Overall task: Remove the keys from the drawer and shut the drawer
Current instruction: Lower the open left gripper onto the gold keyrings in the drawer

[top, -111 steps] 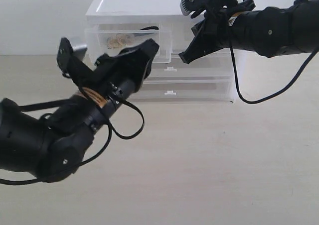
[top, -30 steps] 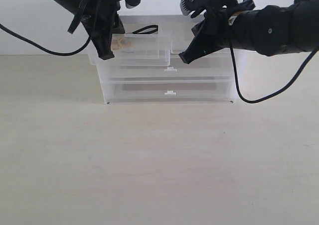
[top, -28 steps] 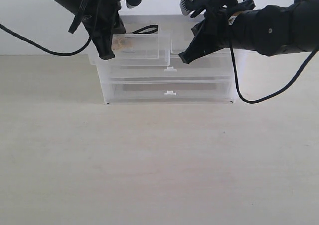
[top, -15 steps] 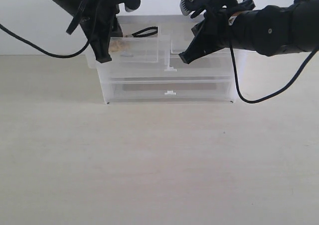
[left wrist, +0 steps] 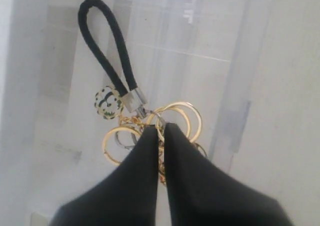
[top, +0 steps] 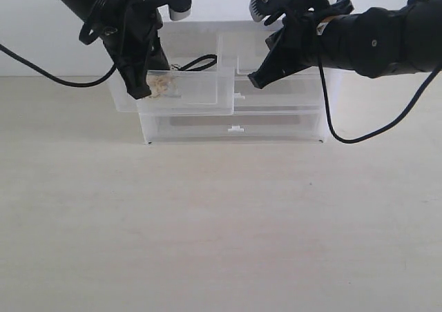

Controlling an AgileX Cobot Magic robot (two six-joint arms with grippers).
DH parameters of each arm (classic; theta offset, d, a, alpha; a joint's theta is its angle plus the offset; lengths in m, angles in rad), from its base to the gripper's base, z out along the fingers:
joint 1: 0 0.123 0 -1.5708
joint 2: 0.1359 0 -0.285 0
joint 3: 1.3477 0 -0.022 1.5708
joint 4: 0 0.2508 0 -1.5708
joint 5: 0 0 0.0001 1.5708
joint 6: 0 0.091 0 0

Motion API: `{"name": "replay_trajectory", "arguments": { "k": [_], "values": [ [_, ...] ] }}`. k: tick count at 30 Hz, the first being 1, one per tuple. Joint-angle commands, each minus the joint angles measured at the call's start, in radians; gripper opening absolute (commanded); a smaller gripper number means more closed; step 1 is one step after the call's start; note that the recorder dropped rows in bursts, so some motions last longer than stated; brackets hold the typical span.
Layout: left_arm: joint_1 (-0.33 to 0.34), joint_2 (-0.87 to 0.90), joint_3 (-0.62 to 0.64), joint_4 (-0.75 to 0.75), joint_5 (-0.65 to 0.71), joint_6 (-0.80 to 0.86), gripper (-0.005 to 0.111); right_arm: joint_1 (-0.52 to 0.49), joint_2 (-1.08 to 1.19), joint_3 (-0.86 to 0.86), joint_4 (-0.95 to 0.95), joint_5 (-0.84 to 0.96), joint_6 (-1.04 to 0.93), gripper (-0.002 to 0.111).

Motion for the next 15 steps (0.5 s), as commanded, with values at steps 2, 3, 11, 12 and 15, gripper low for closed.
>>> {"name": "replay_trajectory", "arguments": {
  "k": [2,3,11,12,15],
  "values": [
    [-0.004,-0.006,0.014,-0.038,0.087,-0.003,0.004,-0.013,0.000,-0.009,0.007,-0.074,-0.004,0.000],
    [-0.004,-0.004,0.014,-0.023,0.045,-0.014,0.004,-0.013,0.000,-0.009,0.007,-0.074,-0.004,0.000],
    [-0.004,0.002,0.014,-0.023,-0.051,-0.076,0.004,-0.013,0.000,-0.009,0.007,-0.066,-0.004,0.000],
    [-0.004,0.010,0.014,-0.023,0.003,-0.074,0.004,-0.013,0.000,-0.009,0.007,-0.069,-0.004,0.000],
    [-0.004,0.025,0.014,-0.023,0.081,-0.074,0.004,-0.013,0.000,-0.009,0.007,-0.075,-0.004,0.000]
  ]
}}
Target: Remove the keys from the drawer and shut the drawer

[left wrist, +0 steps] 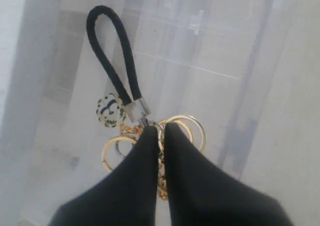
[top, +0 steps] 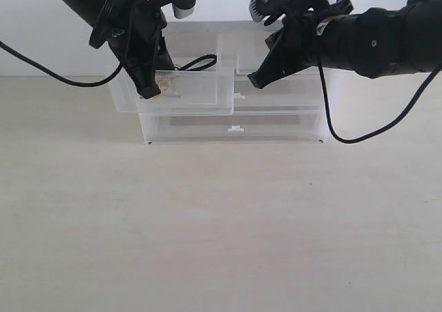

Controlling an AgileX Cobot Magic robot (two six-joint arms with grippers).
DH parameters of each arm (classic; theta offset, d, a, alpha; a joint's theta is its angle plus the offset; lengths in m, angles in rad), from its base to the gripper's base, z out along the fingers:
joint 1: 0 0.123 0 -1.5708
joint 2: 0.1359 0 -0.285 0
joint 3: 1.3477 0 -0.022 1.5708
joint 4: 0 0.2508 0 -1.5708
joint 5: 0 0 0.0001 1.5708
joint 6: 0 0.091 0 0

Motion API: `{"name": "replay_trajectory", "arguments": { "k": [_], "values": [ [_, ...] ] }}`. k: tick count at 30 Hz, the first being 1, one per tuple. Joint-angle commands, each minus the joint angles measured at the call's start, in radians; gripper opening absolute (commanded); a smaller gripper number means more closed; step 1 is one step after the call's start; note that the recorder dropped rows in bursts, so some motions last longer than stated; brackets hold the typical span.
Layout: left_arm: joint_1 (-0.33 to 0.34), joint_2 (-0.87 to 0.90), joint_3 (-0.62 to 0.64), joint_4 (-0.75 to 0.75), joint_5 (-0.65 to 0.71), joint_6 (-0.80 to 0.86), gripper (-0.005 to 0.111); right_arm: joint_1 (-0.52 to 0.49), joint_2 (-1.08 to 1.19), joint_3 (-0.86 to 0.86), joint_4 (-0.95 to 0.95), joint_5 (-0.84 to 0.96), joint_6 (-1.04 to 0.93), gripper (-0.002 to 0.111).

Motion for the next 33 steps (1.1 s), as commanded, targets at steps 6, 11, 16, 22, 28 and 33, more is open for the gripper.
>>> {"name": "replay_trajectory", "arguments": {
  "k": [6,11,16,22,28,33],
  "values": [
    [-0.004,0.005,0.004,-0.181,0.184,0.040,0.004,-0.013,0.000,-0.009,0.007,-0.073,0.000,0.000],
    [-0.004,0.001,0.004,-0.197,0.197,0.047,0.004,-0.013,0.000,-0.009,0.007,-0.073,0.000,0.000],
    [-0.004,0.001,0.004,-0.185,-0.002,-0.054,0.004,-0.013,0.000,-0.009,0.007,-0.076,0.000,0.000],
    [-0.004,0.007,0.004,-0.157,-0.162,-0.232,0.004,-0.013,0.000,-0.009,0.007,-0.076,0.000,0.000],
    [-0.004,0.035,0.004,-0.099,-0.155,-0.358,0.029,-0.013,0.000,-0.009,0.007,-0.079,0.000,0.000],
    [-0.004,0.063,0.004,-0.099,-0.164,-0.426,0.045,-0.013,0.000,-0.009,0.007,-0.088,0.000,0.000]
  ]
}}
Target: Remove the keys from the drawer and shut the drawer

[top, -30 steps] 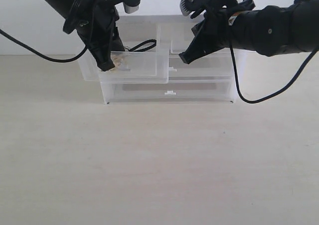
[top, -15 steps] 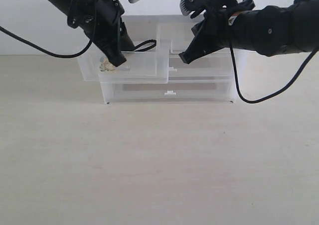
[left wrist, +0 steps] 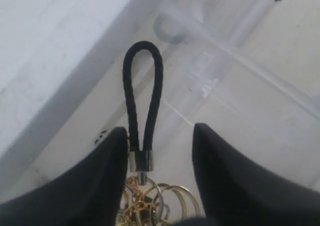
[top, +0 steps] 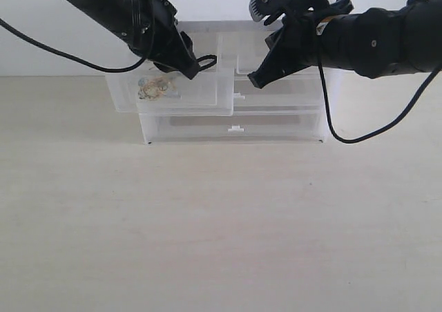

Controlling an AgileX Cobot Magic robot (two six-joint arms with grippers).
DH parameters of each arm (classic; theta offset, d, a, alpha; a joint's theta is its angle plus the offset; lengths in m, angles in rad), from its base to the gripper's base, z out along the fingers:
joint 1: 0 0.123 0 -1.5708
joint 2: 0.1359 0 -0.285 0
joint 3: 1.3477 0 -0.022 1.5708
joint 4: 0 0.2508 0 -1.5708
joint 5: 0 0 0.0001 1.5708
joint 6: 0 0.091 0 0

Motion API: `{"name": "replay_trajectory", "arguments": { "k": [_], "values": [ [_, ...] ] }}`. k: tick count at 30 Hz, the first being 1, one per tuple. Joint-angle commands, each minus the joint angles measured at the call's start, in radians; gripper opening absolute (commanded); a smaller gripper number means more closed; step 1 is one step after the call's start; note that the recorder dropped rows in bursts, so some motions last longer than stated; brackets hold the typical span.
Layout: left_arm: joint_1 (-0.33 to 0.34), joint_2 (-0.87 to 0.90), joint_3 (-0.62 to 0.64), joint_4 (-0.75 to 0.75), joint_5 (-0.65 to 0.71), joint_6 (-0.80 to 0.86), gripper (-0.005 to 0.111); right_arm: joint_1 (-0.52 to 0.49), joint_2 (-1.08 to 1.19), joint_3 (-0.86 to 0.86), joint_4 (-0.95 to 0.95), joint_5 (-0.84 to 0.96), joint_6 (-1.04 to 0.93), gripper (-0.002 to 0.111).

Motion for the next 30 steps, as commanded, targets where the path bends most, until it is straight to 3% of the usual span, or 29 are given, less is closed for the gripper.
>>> {"name": "replay_trajectory", "arguments": {
  "k": [1,9,13,19,24,28,30],
  "values": [
    [-0.005,0.025,0.003,0.006,-0.018,-0.071,0.045,-0.013,0.000,-0.009,0.007,-0.082,0.000,0.000],
    [-0.005,0.033,0.003,0.028,-0.050,-0.154,0.045,-0.013,0.000,-0.009,0.007,-0.082,0.000,0.000],
    [-0.005,0.033,0.003,0.049,-0.075,-0.288,0.045,-0.013,0.000,-0.009,0.007,-0.082,0.000,0.000],
    [-0.005,0.033,0.001,0.049,-0.068,-0.300,0.045,-0.013,0.000,-0.009,0.007,-0.082,0.000,0.000],
    [-0.005,0.031,-0.055,0.062,0.059,-0.280,0.024,-0.013,0.000,-0.009,0.007,-0.082,0.002,0.000],
    [-0.005,0.025,-0.126,0.120,0.206,-0.147,0.007,-0.013,0.000,-0.009,0.007,-0.082,0.004,0.000],
    [-0.005,0.015,-0.152,0.137,0.226,-0.116,0.004,-0.013,0.000,-0.009,0.007,-0.082,0.006,0.000]
  ]
}}
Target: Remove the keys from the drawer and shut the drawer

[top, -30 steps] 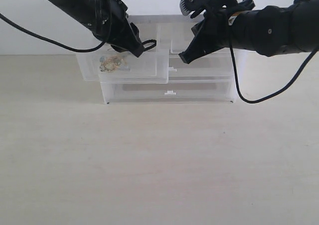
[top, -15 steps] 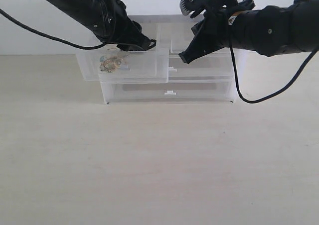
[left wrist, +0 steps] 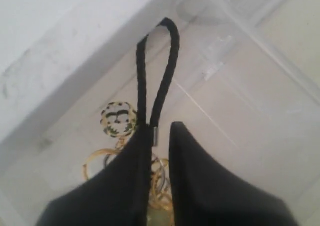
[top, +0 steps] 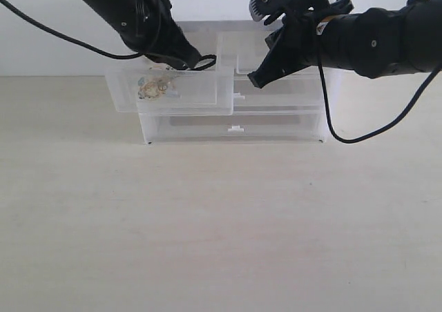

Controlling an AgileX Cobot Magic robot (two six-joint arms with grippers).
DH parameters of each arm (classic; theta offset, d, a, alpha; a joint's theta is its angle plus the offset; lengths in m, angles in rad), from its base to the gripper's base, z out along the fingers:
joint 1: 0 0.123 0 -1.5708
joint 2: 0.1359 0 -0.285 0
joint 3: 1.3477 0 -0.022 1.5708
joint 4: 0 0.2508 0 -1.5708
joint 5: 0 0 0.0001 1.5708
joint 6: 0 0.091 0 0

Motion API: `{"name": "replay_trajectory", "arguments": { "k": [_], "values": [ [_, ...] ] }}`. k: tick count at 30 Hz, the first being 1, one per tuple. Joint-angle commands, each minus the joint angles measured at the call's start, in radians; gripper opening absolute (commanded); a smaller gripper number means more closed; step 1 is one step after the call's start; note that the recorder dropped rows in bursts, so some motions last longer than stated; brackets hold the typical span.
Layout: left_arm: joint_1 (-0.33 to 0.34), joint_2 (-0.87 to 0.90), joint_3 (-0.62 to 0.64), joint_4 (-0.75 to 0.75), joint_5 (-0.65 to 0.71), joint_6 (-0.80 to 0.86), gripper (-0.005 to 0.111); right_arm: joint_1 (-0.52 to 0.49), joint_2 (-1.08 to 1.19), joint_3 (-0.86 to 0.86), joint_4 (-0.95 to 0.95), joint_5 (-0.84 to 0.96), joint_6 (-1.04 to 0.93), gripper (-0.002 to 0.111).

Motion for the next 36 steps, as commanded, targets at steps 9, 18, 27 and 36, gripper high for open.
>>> {"name": "replay_trajectory", "arguments": {
  "k": [9,18,27,36],
  "values": [
    [-0.005,-0.015,-0.110,0.064,0.298,0.447,0.004,-0.013,0.000,-0.009,0.007,-0.080,0.006,0.000],
    [-0.005,-0.014,-0.110,-0.147,0.435,0.542,0.004,-0.013,0.000,-0.009,0.007,-0.080,0.006,0.000],
    [-0.005,-0.014,-0.110,-0.079,0.280,0.403,0.004,-0.013,0.000,-0.009,0.007,-0.069,0.013,0.000],
    [-0.005,-0.006,-0.130,-0.046,0.097,0.179,0.005,-0.013,0.000,-0.009,0.007,-0.070,0.013,0.000]
  ]
}}
